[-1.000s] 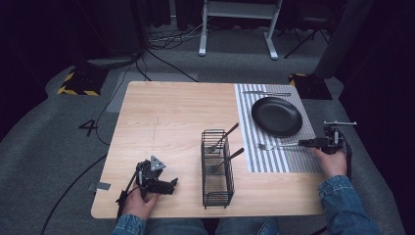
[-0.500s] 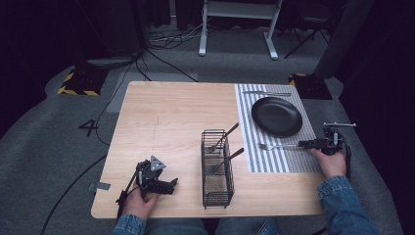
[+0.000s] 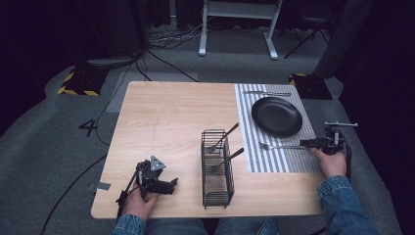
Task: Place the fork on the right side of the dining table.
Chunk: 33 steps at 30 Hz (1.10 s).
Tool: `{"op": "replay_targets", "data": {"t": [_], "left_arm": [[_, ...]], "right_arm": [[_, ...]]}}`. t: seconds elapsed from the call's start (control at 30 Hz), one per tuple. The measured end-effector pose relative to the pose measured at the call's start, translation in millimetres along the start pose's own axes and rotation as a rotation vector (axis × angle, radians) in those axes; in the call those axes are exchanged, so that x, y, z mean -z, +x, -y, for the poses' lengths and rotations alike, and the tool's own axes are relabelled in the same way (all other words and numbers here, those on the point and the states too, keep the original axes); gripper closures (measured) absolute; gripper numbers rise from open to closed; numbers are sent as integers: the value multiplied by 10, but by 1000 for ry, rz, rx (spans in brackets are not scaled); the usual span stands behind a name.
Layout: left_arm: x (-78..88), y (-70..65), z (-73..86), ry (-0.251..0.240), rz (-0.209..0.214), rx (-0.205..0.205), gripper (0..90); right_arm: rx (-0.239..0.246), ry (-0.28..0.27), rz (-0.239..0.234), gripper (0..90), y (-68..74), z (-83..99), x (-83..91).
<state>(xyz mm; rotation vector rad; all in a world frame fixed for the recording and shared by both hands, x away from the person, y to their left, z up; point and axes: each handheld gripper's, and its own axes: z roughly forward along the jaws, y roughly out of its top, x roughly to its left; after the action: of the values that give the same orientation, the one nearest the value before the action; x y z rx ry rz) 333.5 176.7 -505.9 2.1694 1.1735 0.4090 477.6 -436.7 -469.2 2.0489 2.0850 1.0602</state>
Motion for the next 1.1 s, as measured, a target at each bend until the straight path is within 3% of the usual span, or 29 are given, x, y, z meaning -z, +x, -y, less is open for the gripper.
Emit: {"op": "replay_targets", "data": {"t": [0.17,0.27,0.57,0.73,1.1], "left_arm": [[0,1,0,0,-2,0,8],[0,0,0,0,0,0,8],[0,1,0,0,-1,-1,9],[0,0,0,0,0,0,8],[-6,-7,-4,0,0,8,6]], "right_arm": [[17,-20,-3,516,41,-2,94],[57,-36,-2,509,125,-7,167],[220,-79,-28,443,513,30,416],[310,-103,-71,387,741,79,534],[422,-106,-152,321,1147,261,724]]}}
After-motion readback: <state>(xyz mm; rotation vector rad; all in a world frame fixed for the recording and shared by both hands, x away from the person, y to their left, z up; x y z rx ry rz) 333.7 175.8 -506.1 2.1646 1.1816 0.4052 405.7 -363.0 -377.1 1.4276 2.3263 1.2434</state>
